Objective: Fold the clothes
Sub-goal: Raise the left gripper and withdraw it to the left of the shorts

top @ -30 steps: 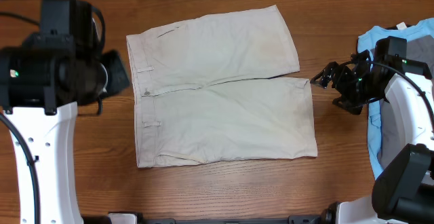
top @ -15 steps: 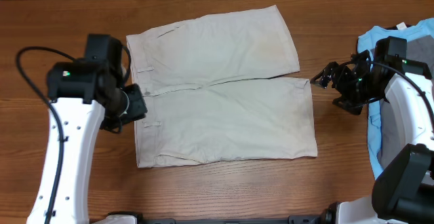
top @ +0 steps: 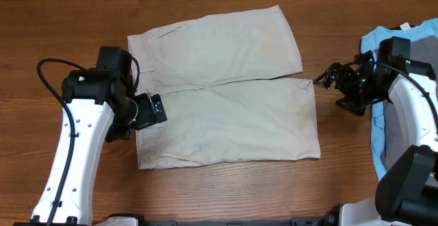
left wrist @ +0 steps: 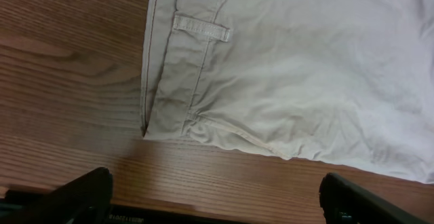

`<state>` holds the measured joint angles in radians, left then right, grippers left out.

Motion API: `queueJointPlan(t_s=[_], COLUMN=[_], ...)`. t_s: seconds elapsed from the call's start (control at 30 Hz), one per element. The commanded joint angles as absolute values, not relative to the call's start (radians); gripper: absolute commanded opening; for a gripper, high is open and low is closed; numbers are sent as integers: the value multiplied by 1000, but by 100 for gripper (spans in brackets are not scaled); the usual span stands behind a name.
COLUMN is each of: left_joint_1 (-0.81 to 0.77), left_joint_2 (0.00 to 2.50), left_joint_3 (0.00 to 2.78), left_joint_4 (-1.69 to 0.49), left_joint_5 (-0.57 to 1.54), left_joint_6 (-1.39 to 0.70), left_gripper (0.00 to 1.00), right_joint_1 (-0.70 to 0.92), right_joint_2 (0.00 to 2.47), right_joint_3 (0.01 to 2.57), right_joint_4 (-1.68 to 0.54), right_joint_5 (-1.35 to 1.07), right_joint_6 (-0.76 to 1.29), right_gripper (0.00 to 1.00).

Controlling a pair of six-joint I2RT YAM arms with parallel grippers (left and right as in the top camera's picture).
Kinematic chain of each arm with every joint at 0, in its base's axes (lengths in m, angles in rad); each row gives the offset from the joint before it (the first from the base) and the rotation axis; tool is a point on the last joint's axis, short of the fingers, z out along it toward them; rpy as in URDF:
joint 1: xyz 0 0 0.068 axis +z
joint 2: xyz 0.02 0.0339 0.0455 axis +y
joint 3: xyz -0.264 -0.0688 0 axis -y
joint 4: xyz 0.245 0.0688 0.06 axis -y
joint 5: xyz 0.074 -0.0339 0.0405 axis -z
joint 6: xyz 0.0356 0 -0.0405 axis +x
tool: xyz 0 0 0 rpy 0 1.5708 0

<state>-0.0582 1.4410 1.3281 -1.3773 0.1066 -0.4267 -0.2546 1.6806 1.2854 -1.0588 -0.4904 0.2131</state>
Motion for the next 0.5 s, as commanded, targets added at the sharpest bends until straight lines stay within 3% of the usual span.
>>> queueJointPlan(t_s=[0.0,0.47], left_joint_1=[-59,-59], left_joint_2=[1438,1438], left_joint_3=[1324,1324], left_joint_4=[-1375,-1372], left_joint_5=[125,124], left_joint_6=[-432,-430], left_gripper=[100,100], right_joint_1=[-251,-251], right_joint_2=[1679,1679], right_joint_3=[1302,1302], right_joint_4=[-1055,-1050], right_joint_5=[-494,-519], right_joint_6=[212,216], right_gripper=[100,100])
